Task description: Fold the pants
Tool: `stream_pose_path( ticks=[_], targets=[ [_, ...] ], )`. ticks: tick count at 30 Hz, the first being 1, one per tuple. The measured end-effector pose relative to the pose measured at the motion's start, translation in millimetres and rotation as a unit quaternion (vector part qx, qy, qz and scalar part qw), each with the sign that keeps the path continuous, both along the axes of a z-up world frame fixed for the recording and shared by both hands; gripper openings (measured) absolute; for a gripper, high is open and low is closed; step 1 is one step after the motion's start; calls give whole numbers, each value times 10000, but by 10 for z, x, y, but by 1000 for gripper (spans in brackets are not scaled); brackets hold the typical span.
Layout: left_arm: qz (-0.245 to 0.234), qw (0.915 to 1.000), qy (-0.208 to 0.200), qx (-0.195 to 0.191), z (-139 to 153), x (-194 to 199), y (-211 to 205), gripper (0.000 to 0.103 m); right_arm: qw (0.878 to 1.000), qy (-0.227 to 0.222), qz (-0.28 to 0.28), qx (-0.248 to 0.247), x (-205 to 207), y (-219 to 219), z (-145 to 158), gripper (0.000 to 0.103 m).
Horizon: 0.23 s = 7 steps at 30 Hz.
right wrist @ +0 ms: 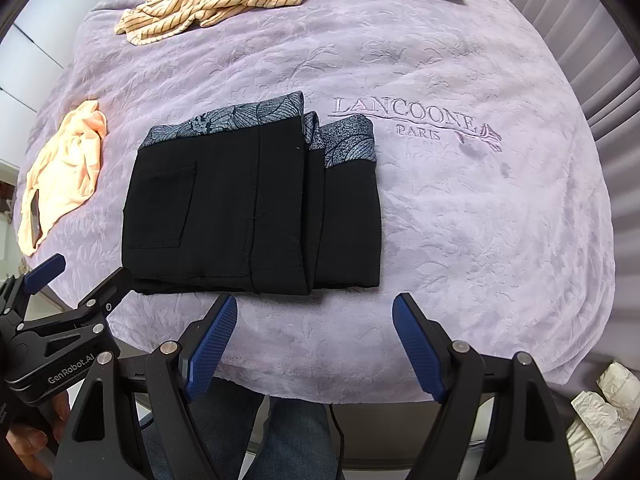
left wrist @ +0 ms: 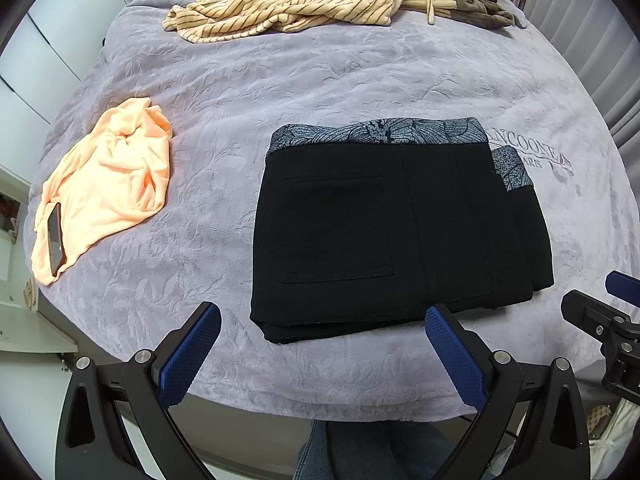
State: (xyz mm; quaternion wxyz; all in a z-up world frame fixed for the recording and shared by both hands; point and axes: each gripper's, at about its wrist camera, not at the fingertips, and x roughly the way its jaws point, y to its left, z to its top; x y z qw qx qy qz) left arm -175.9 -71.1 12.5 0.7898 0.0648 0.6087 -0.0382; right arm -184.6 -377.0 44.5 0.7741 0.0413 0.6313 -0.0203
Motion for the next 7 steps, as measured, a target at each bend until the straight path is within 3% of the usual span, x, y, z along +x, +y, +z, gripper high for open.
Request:
stream_pose_path(
  ticks=[7],
  targets=[
    [-34, 9998, -147, -111, 31, 0, -2, 102, 10000, 24, -7, 7, 13, 15, -15, 83]
  ],
)
